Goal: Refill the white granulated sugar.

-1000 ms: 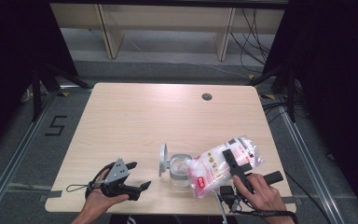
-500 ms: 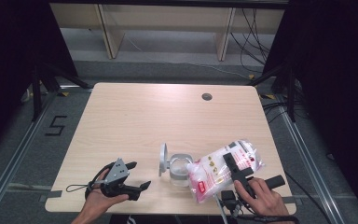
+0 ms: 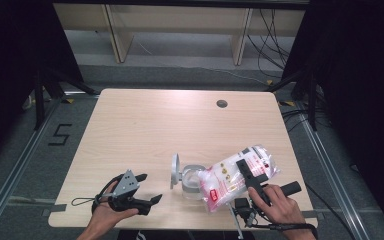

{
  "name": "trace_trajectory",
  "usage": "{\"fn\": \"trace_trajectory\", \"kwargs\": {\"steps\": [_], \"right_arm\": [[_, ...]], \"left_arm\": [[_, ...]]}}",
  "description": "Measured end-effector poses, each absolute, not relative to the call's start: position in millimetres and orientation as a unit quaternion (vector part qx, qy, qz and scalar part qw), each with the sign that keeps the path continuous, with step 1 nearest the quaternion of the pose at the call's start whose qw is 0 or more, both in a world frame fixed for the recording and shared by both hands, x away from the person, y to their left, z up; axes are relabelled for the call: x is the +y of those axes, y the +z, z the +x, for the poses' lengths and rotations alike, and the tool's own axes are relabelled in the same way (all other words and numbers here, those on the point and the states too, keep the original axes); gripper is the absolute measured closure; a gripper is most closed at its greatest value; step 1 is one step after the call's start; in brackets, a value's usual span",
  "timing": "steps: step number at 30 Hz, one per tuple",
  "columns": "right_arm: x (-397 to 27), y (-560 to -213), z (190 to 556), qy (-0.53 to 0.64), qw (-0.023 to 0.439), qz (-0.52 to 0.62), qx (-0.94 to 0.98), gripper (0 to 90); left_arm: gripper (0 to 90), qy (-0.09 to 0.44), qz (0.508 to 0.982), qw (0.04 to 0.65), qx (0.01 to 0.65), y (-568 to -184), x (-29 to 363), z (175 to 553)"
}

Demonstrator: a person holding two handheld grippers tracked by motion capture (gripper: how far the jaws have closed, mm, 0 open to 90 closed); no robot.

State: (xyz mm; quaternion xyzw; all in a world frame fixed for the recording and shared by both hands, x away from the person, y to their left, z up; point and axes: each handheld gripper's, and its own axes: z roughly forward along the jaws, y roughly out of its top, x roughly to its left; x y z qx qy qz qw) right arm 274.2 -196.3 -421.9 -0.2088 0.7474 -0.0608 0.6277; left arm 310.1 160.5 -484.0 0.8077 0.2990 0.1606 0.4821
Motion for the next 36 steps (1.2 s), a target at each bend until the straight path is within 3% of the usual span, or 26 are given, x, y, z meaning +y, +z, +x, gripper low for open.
{"fn": "trace_trajectory", "kwargs": {"steps": [8, 15, 16, 19, 36], "right_arm": [[-204.9, -421.4, 266.6, -0.060, 0.630, -0.179, 0.753, 53.5], [-199.9, -419.1, 261.5, -0.064, 0.632, -0.217, 0.741, 53.7], [-202.6, -424.0, 258.6, -0.050, 0.631, -0.178, 0.753, 53.7], [-198.6, -419.4, 259.4, -0.062, 0.630, -0.216, 0.743, 53.8], [-204.4, -417.9, 266.4, -0.057, 0.633, -0.191, 0.749, 54.4]], "left_arm": [[15.6, 0.163, 0.811, 0.477, 0.295, -483.6, 161.4, 310.6], [15.6, 0.164, 0.811, 0.477, 0.297, -483.4, 161.6, 310.4], [15.7, 0.164, 0.811, 0.478, 0.296, -483.4, 161.6, 310.4], [15.6, 0.164, 0.810, 0.478, 0.297, -483.4, 161.6, 310.4], [15.6, 0.160, 0.810, 0.479, 0.299, -484.1, 160.8, 310.1]]}}
